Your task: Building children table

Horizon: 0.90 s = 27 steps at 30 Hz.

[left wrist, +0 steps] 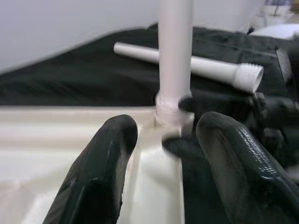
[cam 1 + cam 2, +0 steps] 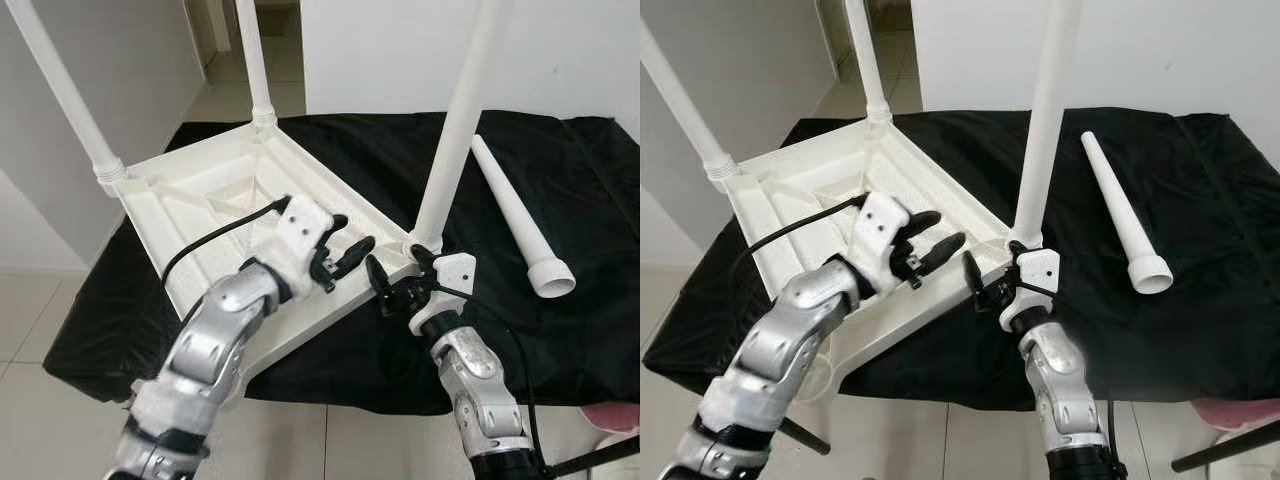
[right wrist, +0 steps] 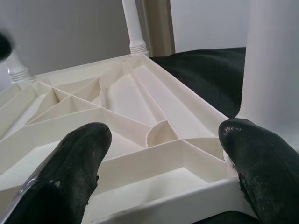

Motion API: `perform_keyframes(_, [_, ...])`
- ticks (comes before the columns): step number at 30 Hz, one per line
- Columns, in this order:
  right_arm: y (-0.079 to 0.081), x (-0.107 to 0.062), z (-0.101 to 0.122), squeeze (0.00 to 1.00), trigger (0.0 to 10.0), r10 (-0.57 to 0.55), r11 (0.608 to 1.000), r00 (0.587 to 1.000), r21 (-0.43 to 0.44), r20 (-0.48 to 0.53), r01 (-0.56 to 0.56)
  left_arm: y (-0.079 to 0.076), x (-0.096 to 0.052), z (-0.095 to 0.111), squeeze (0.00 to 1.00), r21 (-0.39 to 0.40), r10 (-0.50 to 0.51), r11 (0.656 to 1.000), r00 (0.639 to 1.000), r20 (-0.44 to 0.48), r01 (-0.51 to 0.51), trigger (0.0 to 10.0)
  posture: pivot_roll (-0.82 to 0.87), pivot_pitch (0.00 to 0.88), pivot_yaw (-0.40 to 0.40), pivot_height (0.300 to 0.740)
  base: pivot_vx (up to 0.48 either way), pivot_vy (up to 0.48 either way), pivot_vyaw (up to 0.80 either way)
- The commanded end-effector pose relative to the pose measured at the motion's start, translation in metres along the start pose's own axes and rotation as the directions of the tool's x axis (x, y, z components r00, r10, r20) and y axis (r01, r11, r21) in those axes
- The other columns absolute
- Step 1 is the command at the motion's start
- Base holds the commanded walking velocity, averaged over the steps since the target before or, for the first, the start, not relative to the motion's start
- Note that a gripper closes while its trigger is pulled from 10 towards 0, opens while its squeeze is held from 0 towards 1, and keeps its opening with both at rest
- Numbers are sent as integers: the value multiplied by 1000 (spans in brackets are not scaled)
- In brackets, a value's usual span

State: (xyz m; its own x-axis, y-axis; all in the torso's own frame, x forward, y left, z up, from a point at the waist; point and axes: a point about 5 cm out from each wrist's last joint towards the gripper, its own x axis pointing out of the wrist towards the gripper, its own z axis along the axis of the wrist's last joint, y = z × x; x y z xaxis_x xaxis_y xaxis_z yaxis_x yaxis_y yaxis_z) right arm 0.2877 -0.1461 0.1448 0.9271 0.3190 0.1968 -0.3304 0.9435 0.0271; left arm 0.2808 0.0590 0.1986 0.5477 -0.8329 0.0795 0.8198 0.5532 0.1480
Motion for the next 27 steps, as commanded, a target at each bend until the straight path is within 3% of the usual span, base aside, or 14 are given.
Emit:
perform_keyframes(1, [-1,3,-2,0,10000,23,999,1000,30,-20,-23,-15,-7,1,0,-37,-154,987,988,-12,154,10000,-40,62,69,740,0,0,0])
perform_keyframes(2, [-1,3,-2,0,10000,23,999,1000,30,-20,-23,-15,-7,1,0,-37,-154,987,988,-12,154,10000,-40,62,69,740,0,0,0])
perform_keyframes(3, [-7,6,-1,0,10000,34,997,999,63,-27,-33,-26,-19,0,0,-73,-239,969,971,-26,236,10000,-29,60,63,740,0,0,0])
perform_keyframes(6, [-15,7,1,0,10000,37,994,999,101,-33,-34,-30,-27,-2,0,-98,-265,961,963,-42,260,10000,-19,58,58,740,0,0,0])
perform_keyframes(10, [-25,4,5,0,10000,61,984,997,171,-40,-53,-27,-38,-6,0,-115,-242,965,969,-59,234,10000,-7,59,49,740,0,0,0])
perform_keyframes(13, [-32,2,9,0,10000,151,953,987,273,-51,-131,-21,-48,-10,0,-110,-196,976,976,-90,186,10000,-1,60,49,740,0,0,0])
perform_keyframes(18, [-40,7,17,0,10000,224,922,974,332,-35,-200,-20,-58,-19,0,-116,-190,978,971,-143,174,10000,6,56,47,740,0,0,0])
perform_keyframes(27, [-55,22,15,0,10000,307,924,947,269,-93,-273,-19,-64,-23,0,-108,-193,979,962,-195,174,10000,13,34,54,740,0,0,0])
